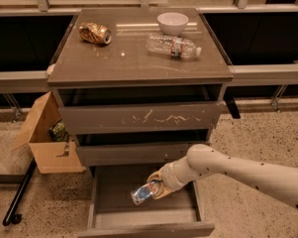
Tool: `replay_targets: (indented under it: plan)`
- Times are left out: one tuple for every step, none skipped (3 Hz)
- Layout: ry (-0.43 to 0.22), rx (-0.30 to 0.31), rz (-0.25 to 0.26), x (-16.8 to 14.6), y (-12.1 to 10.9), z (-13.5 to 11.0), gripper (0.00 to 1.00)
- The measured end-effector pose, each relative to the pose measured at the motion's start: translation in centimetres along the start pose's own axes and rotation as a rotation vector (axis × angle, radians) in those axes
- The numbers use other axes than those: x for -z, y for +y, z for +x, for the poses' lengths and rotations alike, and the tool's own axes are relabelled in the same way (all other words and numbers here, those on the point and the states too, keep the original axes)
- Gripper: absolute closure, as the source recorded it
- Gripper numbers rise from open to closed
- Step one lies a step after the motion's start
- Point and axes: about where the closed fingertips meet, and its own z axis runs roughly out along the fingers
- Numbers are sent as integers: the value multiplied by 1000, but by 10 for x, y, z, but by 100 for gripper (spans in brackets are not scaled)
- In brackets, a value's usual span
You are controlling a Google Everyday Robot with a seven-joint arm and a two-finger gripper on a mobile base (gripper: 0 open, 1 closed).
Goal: Pick redbull can from bottom drawer and place on counter
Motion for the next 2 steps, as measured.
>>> replay_targets:
  plan:
    - [-21,-42,73,88,-20,-34,100]
    - [-61,-67,111,134,-34,-54,100]
